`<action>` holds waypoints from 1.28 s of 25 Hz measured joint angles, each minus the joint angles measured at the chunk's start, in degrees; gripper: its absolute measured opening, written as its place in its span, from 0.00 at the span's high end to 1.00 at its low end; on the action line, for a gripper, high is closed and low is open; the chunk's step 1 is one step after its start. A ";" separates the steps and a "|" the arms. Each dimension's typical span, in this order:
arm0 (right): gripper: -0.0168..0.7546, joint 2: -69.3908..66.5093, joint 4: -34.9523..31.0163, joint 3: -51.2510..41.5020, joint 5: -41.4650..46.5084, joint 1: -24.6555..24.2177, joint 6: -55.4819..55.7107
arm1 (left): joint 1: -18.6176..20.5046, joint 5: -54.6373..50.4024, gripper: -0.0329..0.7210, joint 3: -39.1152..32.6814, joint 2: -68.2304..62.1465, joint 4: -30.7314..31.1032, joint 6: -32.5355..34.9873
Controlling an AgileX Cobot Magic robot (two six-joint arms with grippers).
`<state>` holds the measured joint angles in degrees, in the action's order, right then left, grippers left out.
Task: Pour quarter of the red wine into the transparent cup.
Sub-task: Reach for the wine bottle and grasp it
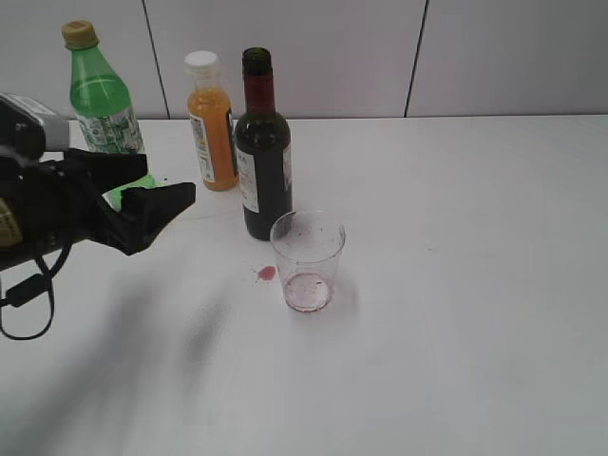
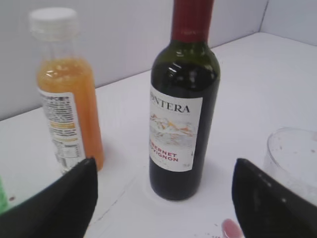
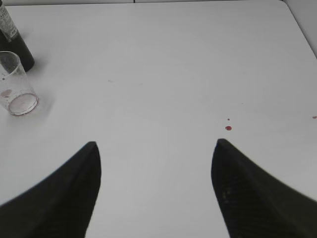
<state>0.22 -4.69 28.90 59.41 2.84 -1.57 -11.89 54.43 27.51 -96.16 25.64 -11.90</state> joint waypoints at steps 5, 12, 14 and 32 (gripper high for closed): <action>0.25 0.00 0.00 0.00 0.00 0.00 0.00 | 0.02 1.70 0.08 6.30 -8.98 4.11 -0.07; 0.25 0.00 0.00 0.00 0.00 0.00 -0.06 | -0.54 1.77 0.04 14.39 -17.43 6.54 -0.07; 0.25 0.00 0.00 0.00 0.00 0.00 -0.06 | -1.23 1.91 0.04 16.42 -18.92 6.96 -0.07; 0.25 0.00 0.00 0.00 0.00 0.00 -0.06 | -7.37 3.48 0.04 29.30 -29.85 6.06 -0.21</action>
<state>0.22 -4.69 28.90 59.41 2.84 -1.63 -19.26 57.90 56.81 -126.01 31.70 -12.11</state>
